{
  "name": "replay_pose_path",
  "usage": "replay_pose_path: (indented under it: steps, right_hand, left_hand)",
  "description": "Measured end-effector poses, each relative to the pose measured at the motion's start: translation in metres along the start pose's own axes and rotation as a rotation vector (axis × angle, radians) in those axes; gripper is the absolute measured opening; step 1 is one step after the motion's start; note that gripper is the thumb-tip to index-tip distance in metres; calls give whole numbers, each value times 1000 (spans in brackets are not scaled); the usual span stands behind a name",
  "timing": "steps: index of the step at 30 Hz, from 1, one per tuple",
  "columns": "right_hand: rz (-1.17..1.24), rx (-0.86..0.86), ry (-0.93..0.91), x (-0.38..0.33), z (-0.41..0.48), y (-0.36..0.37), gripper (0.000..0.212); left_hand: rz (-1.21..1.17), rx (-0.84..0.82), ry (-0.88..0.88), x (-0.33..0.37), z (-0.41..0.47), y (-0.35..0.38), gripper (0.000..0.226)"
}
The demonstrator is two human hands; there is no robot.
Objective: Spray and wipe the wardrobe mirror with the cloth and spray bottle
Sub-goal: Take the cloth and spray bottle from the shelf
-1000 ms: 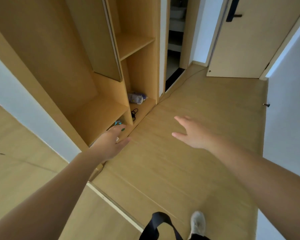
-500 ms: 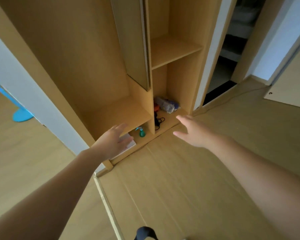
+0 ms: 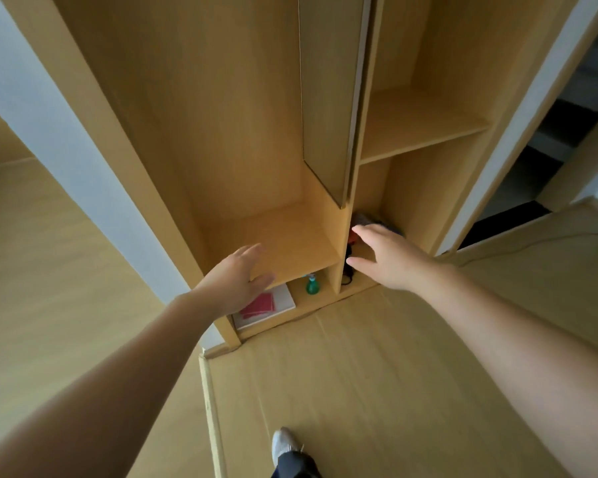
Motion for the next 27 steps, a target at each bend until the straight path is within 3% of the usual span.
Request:
replay_pose_path:
  steps: [15, 27]
  right_hand:
    - [-129, -51, -15, -14, 173, -39, 71]
    - [-158, -135, -255, 2, 303, -52, 69]
  left_hand:
    - [-64, -34, -77, -86, 139, -48, 70]
    - [-97, 0, -311, -91, 199, -49, 64]
Point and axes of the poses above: each hand's wrist, its own z-axis towards the middle knuckle, its own y-axis out of the palm, x = y × z, the point moved 3 cm from there along z, towards the middle knuckle, and after that the axes turned 12 degrees about -x, right-handed, at the moved point
